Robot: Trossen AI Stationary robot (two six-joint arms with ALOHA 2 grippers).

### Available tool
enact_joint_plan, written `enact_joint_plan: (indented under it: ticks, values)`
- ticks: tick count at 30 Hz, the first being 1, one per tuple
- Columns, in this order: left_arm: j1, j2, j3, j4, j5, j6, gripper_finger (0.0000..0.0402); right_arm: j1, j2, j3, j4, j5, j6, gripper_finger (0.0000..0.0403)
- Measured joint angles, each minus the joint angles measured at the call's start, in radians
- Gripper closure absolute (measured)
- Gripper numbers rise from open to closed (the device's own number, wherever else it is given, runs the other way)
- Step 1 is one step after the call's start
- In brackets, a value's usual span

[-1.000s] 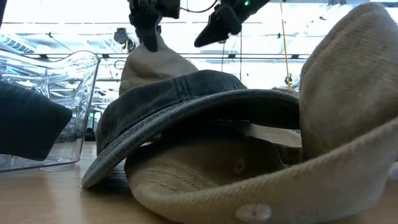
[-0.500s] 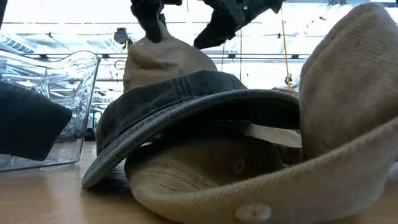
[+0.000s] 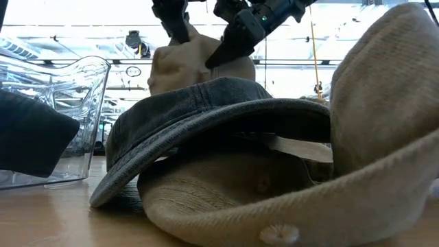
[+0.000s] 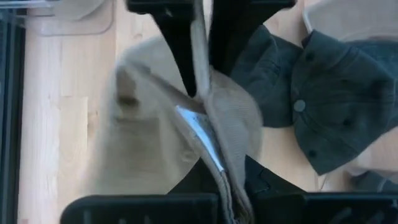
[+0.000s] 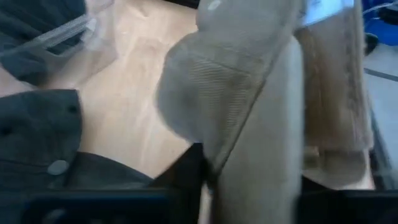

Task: Pick & Place hat
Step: Put the brown cap into the top transparent bin

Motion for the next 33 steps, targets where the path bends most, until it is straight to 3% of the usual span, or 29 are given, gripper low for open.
enact_joint_plan:
  ticks: [2,7,17,21,27,33]
  values:
    - [0.0,0.0,0.0,0.009,-0.007,-0.034,0.0388,0.001,-0.001,0.0,0.002,0.002,-0.002,0.0388]
    - [0.005,0.0,0.0,0.021,-0.009,-0.071,0.035,0.002,-0.001,0.0,-0.003,0.002,0.043,0.0393]
    - [0.008,-0.004,0.0,0.024,-0.011,-0.102,0.0197,0.002,-0.002,0.0,-0.009,0.006,0.17,0.0398]
    - [0.02,-0.051,-0.001,0.048,-0.015,-0.137,0.0152,0.013,-0.048,-0.044,0.018,0.078,0.194,0.0398]
    - [0.049,-0.201,-0.011,0.063,-0.107,-0.179,0.0132,0.015,-0.232,-0.239,0.114,0.147,0.302,0.0399]
    - [0.063,-0.394,-0.141,0.15,-0.153,-0.214,0.0131,0.015,-0.519,-0.564,0.361,0.328,0.469,0.04]
